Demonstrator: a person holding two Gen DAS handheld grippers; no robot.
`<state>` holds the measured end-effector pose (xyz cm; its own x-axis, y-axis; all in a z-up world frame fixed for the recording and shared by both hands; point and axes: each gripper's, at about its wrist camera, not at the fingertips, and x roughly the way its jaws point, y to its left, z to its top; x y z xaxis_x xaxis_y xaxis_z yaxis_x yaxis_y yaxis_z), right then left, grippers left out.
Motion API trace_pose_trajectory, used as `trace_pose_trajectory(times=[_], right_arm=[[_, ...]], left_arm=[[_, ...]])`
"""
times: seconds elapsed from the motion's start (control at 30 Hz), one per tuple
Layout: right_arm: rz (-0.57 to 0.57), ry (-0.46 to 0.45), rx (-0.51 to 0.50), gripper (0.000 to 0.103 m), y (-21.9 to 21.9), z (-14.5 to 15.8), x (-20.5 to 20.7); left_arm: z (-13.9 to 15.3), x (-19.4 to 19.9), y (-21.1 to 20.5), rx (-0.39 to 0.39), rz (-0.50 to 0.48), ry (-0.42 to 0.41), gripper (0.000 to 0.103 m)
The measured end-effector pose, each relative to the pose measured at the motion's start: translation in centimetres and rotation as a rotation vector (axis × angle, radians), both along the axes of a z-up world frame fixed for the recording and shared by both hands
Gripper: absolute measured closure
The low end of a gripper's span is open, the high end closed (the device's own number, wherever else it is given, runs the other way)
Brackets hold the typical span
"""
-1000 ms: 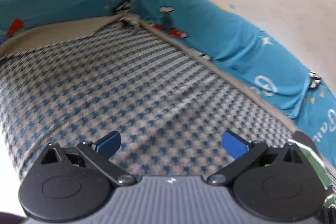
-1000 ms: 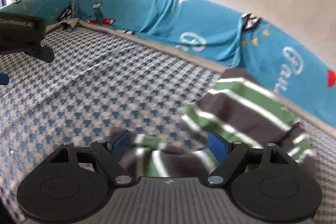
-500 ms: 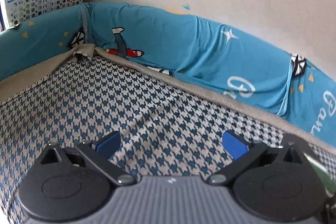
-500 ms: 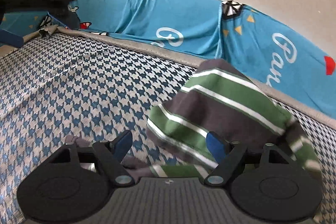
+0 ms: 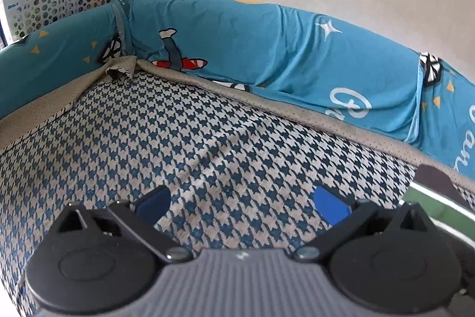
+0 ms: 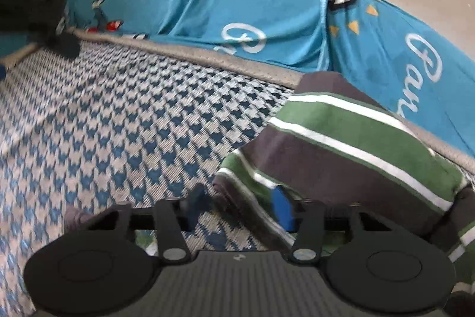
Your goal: Fold clothes
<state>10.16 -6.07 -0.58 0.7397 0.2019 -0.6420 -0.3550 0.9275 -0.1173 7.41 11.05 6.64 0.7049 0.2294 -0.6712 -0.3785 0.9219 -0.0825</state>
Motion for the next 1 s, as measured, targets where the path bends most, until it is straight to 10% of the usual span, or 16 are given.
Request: trace_pose_trajectory(times=[0.47,0.7,1.0], right_arm=[[-0.133,-0.126,0.234,0.091,-8.4,5.8,-2.1],[-0.01,-0.081,0.199,0.059,-6.0,4.6,-2.3],[0.083,-0.022,0.068,0.05,-1.8,1.6,-1.3]], left_arm=[[-1.5,0.2,-2.8,0.021,-0.068,0.049,0.0],[-2.3,0.5,-3.2,-0.004,-0.074,0.079,0.0],[-2.8,0.2,-2.0,-0.02,-0.056,0.103,0.0]])
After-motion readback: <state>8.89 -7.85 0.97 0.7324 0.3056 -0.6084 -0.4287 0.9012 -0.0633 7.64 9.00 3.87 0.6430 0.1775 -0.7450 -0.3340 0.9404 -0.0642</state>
